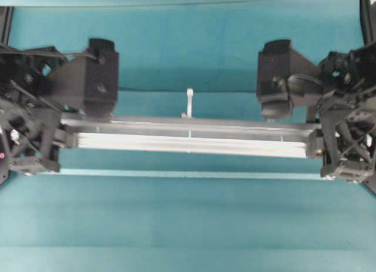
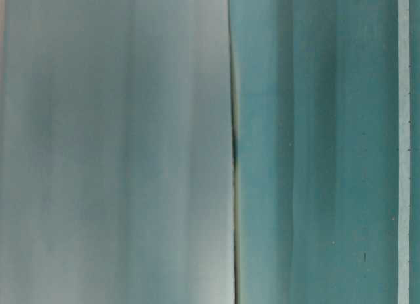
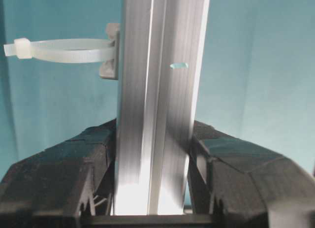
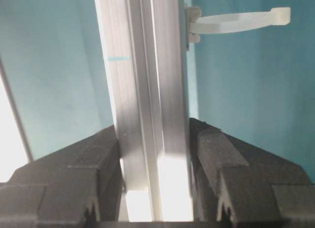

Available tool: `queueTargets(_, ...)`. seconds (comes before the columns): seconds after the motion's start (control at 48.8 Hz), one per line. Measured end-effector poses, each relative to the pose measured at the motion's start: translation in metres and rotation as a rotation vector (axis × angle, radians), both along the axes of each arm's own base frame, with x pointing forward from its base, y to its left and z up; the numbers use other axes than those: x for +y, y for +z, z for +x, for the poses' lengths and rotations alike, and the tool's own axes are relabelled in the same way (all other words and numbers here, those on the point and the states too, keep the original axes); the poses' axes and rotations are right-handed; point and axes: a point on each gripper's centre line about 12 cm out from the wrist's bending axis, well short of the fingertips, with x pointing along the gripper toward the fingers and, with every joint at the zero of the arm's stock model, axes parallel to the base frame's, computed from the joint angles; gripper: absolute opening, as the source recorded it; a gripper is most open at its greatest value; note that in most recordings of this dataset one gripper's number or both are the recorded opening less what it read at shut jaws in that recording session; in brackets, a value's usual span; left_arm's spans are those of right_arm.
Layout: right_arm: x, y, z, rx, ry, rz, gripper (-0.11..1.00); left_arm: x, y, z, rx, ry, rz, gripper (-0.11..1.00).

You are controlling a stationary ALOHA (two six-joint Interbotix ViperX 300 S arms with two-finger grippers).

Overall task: Lift the large metal rail with both hands.
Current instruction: 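Lower the held rail with both grippers back onto the table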

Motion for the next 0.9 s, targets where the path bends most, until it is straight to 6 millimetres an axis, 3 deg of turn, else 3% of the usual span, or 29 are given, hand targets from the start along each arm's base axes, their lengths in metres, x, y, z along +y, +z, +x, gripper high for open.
queueTargets(0.225, 0.004, 0.017, -0.006, -0.026, -0.015, 0.006, 0.39, -0.004, 0.016, 0.004, -0.037, -0.012, -0.002, 0.36)
queueTargets(0.615, 0.004, 0.033, -0.007, -0.071, -0.02, 0.008, 0.39, -0.004, 0.017, 0.003, -0.038, -0.011, -0.003, 0.36)
queueTargets(0.902, 0.004, 0.034, -0.006, -0.072, -0.021, 0.007, 0.39, -0.004, 0.017, 0.003, -0.037, -0.011, -0.003, 0.36)
